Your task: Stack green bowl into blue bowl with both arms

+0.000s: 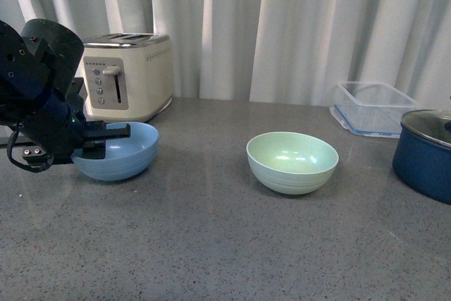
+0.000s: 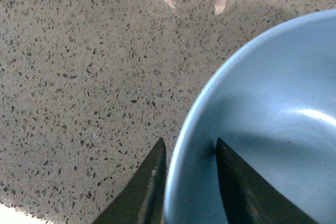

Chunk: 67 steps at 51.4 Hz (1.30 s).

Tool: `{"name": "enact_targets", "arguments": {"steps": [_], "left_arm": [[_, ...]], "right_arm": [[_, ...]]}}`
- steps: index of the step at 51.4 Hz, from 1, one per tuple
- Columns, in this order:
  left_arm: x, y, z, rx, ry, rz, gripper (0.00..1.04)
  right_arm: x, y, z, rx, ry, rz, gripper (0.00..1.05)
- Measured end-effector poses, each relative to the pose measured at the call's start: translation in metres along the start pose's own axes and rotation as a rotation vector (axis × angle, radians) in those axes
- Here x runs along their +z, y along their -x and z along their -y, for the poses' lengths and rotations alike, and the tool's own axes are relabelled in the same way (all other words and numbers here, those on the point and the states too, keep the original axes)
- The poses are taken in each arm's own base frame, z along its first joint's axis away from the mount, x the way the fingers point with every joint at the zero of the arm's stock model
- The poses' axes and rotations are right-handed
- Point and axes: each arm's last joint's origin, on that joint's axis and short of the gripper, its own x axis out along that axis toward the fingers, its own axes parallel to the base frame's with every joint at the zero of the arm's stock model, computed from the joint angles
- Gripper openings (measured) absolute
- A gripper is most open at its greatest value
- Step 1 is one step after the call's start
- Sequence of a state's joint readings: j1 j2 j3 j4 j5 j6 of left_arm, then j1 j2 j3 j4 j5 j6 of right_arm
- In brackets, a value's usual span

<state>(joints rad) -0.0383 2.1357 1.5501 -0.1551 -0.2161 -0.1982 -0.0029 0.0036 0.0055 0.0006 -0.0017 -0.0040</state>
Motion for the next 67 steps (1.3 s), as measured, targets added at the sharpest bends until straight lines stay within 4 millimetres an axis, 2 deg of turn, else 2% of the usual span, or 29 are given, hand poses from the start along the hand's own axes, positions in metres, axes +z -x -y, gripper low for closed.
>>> {"name": "enact_targets", "arguments": {"steps": [6,10,24,30,35,49,67], "left_arm": [[0.003,0.006,-0.001,-0.011,0.038,0.005,0.14],[0.007,0.013,-0.002,-0.012,0.05,0.021,0.08],[0.015,0.038,0.0,-0.033,0.065,0.066,0.07],[0.023,0.057,0.011,-0.067,0.078,0.108,0.07],[0.021,0.064,0.026,-0.097,0.076,0.112,0.07],[0.015,0.065,0.063,-0.15,0.057,0.106,0.07],[0.003,0.045,0.096,-0.176,0.028,0.057,0.07]], "right_arm": [[0.0,0.0,0.0,0.0,0.0,0.0,0.95],[0.0,0.0,0.0,0.0,0.0,0.0,0.95],[0.0,0.0,0.0,0.0,0.0,0.0,0.95],[0.0,0.0,0.0,0.0,0.0,0.0,0.95],[0.0,0.0,0.0,0.0,0.0,0.0,0.95],[0.0,0.0,0.0,0.0,0.0,0.0,0.95],[0.0,0.0,0.0,0.0,0.0,0.0,0.95]]}}
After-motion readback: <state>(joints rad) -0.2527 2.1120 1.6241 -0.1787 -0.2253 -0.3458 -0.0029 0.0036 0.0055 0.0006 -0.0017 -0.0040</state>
